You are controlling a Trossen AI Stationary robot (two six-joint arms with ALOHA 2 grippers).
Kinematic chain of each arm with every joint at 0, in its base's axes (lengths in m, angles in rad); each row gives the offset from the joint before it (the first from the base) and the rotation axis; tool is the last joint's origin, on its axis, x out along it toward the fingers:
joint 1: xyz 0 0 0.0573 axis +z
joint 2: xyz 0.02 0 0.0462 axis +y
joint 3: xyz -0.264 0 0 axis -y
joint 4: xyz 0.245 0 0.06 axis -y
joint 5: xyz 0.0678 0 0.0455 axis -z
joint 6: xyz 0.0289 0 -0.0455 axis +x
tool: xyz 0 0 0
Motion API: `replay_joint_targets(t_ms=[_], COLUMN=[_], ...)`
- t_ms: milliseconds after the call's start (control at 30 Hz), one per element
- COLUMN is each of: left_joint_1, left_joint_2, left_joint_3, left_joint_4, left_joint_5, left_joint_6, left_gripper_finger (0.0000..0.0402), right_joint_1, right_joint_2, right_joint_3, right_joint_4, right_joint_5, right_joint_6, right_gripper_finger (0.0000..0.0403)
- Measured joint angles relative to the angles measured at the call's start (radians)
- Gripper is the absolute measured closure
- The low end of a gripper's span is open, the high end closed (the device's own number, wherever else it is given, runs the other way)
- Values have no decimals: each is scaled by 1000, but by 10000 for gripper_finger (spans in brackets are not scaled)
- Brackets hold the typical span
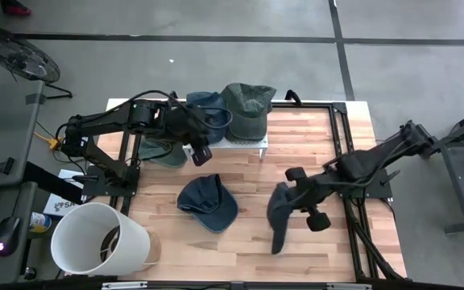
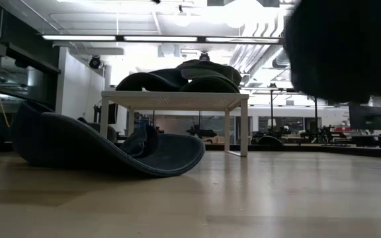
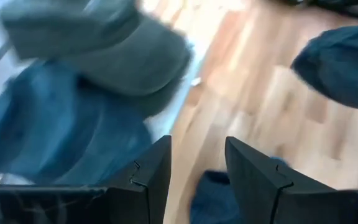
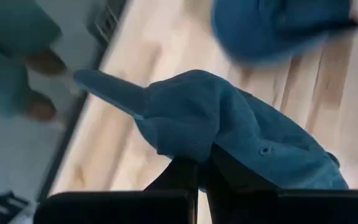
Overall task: Pick & Place hat
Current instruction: Stack the right blue cap on top of the other blue cap on the shelf
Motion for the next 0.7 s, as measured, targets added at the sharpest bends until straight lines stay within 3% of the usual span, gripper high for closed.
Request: replay_joint_targets(t_ms=[167, 333, 700], left_joint_1=[0, 0, 1], left_joint_2=[0, 0, 7], left_joint_3=[0, 0, 1], left_joint_4=[116, 284, 602], left_joint_5=[125, 394, 728], left_joint_6=[159, 283, 324], left_gripper_finger=[254, 254, 254], right_joint_1=[0, 1, 1], right_joint_2=[0, 0, 4], right_joint_3=[161, 270, 320], right_joint_4=[53, 191, 425], right_joint_5=[3, -34, -111], right_joint_6=[-101, -243, -487], right_gripper_finger=[401, 402, 402])
